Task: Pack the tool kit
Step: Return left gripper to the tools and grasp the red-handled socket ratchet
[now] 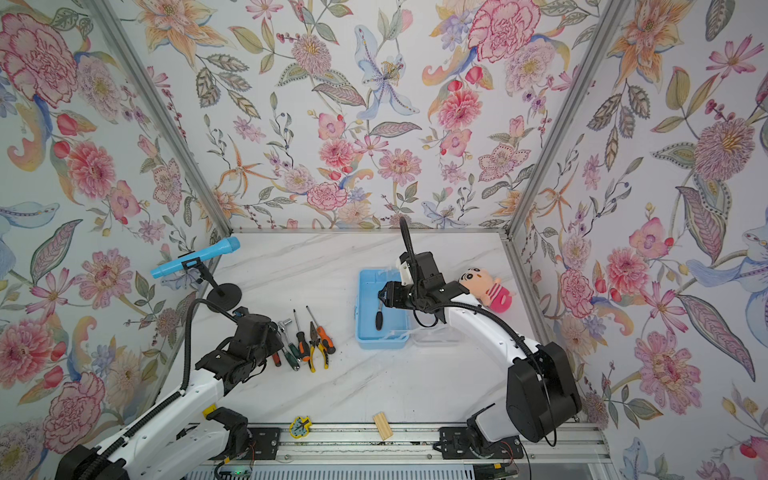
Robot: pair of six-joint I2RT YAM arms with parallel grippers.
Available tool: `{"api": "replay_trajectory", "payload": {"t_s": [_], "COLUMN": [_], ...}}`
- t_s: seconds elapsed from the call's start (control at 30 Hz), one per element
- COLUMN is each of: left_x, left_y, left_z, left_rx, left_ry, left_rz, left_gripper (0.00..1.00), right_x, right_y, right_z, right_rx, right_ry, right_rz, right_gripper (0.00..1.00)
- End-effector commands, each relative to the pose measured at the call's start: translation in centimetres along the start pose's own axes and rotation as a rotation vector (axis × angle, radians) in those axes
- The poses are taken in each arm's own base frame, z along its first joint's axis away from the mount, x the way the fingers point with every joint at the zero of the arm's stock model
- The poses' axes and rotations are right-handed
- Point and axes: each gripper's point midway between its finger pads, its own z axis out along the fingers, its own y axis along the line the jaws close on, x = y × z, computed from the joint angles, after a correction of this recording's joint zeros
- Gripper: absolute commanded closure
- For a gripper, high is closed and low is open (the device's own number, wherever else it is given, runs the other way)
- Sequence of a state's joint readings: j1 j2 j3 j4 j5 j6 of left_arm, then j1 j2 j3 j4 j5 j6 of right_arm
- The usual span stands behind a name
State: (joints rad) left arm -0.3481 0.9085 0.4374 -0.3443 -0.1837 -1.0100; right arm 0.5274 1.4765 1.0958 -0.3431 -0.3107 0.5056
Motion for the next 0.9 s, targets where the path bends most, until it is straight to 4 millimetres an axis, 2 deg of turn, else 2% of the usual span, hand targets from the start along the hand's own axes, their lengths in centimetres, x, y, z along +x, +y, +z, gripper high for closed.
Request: {"api": "replay_trajectory", "payload": {"t_s": [0.0, 0.37, 0.57, 0.7, 0.8, 0.87], "left_x": [0.5, 0.6, 0.9, 0.9, 0.8, 0.6], "left_y": [1.3, 2.2, 2.5, 2.9, 3.0, 3.1], "left_z": [1.1, 4.8, 6.0, 6.3, 6.3, 6.0], "left_rx": [-0.019, -0.065, -0.091, -0.118, -0.120, -0.127], "left_ry": [0.035, 0.093, 0.112, 0.119, 0.117, 0.110], "left_rz": [-0.006, 0.028, 0.047, 0.072, 0.082, 0.093], "left_gripper": [0.63, 0.65, 0.73, 0.80, 0.89, 0.99], "right_x": [-1.2, -1.5, -1.5, -1.4, -1.5, -1.4], "right_y": [1.5, 1.1, 0.8, 0.7, 0.7, 0.6], "right_z": [0.3, 1.7, 2.2, 2.5, 2.6, 2.6], "right_rx": [-0.031, -0.010, -0.007, -0.011, -0.014, -0.015], "right_ry": [-0.020, -0.005, 0.003, 0.009, 0.010, 0.012], "right_rz": [-0.034, -0.023, -0.018, -0.013, -0.008, -0.007], "right_gripper": [0.45, 0.50, 0.49, 0.50, 0.50, 0.50]}}
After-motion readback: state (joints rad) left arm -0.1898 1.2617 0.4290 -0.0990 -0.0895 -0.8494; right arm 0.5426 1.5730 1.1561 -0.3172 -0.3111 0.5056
